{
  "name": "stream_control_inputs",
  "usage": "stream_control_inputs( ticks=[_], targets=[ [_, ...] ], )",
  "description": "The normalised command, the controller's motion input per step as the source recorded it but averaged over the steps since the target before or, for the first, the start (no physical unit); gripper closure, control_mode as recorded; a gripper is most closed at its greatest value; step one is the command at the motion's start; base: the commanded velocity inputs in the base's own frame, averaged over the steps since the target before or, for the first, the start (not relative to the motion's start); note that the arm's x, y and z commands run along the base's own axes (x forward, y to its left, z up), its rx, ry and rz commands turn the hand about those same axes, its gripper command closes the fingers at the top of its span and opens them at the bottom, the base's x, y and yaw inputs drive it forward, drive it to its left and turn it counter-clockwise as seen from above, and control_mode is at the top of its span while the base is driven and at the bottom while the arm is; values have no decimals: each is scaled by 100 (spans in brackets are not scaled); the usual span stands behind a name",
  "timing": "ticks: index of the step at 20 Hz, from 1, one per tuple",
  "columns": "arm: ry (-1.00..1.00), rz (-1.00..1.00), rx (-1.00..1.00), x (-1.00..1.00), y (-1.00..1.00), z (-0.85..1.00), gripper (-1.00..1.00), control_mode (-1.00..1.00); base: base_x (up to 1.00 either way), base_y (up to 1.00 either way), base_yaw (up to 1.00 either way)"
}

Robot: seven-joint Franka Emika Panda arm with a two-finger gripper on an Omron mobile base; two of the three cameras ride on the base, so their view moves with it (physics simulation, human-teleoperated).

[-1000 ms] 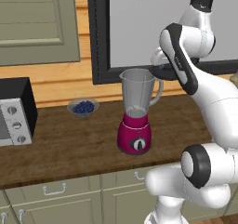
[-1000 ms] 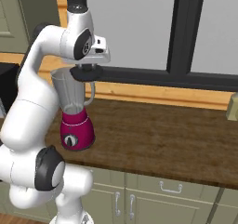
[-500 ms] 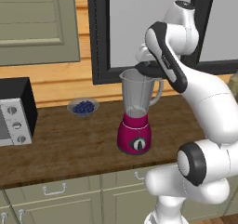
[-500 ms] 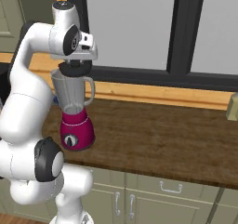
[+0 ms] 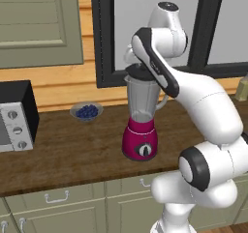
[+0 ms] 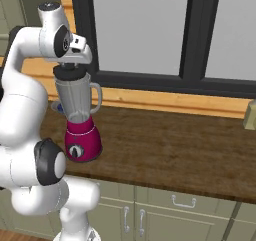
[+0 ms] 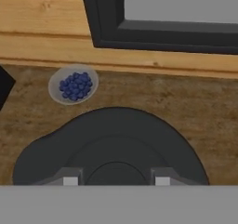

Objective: Close the lid blender by securely placing the lid on top.

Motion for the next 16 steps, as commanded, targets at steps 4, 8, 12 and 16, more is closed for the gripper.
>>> stream_control_inputs(
  ticks=[4,8,12,16],
  targets=[
    [0,-12,0,3,9,-1,100,-100,0,0,0],
    [0,-15,0,0,0,-1,100,-100,0,0,0],
    [0,-16,0,2,0,-2,100,-100,0,0,0],
    [0,-14,0,11,0,-1,100,-100,0,0,0]
  ],
)
